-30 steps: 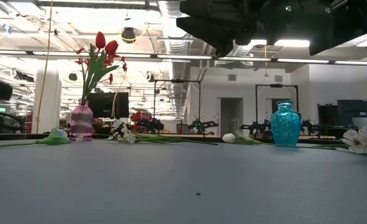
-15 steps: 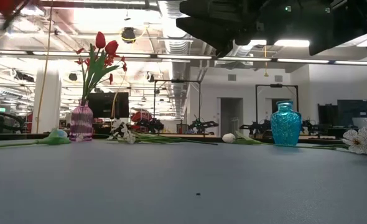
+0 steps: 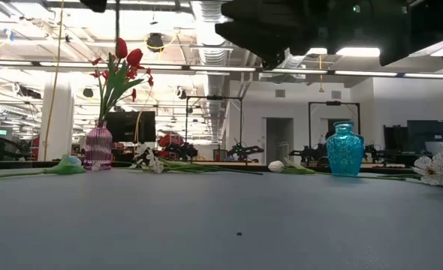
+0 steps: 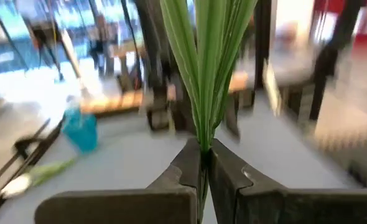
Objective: Sort flowers into vase by color
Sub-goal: Put the red flowers into the violet vase
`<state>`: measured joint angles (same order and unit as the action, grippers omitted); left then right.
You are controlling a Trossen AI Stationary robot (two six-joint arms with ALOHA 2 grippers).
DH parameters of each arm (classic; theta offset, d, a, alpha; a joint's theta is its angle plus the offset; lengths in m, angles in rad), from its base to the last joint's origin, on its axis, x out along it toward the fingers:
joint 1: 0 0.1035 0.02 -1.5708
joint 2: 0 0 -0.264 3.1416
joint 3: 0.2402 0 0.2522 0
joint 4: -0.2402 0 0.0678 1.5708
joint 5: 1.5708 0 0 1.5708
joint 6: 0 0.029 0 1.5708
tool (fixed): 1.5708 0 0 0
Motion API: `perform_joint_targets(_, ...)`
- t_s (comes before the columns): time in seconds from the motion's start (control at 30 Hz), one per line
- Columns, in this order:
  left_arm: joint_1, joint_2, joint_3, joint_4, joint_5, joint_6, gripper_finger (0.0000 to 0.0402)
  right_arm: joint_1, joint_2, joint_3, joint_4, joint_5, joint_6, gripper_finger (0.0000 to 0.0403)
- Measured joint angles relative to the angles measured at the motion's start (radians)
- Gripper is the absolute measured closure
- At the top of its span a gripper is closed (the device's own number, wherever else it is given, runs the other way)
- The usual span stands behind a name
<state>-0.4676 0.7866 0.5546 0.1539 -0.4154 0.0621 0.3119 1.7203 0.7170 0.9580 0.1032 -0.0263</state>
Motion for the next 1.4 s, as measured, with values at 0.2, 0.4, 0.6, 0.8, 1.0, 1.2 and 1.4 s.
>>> perform_joint_targets(0.2,0.098,-0.049,-0.192,0.319,0.149,-0.119,0.0401,-0.020,0.000,0.000,0.092,0.000,-0.029,0.0198)
perform_joint_targets(0.4,0.112,-0.010,-0.200,0.320,0.219,-0.142,0.0401,-0.069,0.000,0.049,0.104,0.000,-0.032,0.0198)
perform_joint_targets(0.6,0.112,0.046,-0.200,0.358,0.358,-0.069,0.0401,-0.109,0.000,0.115,0.093,-0.062,-0.036,0.0198)
perform_joint_targets(0.8,0.114,0.024,-0.200,0.364,0.039,-0.084,0.0401,-0.125,0.000,0.150,0.082,-0.108,-0.038,0.0198)
perform_joint_targets(1.0,0.196,-0.083,-0.172,0.294,-0.155,0.107,0.0401,-0.125,0.000,0.154,-0.013,-0.107,-0.034,0.0198)
perform_joint_targets(1.2,0.351,-0.224,-0.158,0.238,-0.311,0.184,0.0401,-0.123,0.000,0.154,-0.094,-0.107,-0.008,0.0198)
perform_joint_targets(1.4,0.498,-0.374,-0.158,0.180,-0.222,0.132,0.0401,-0.125,0.000,0.154,-0.136,-0.106,-0.008,0.0198)
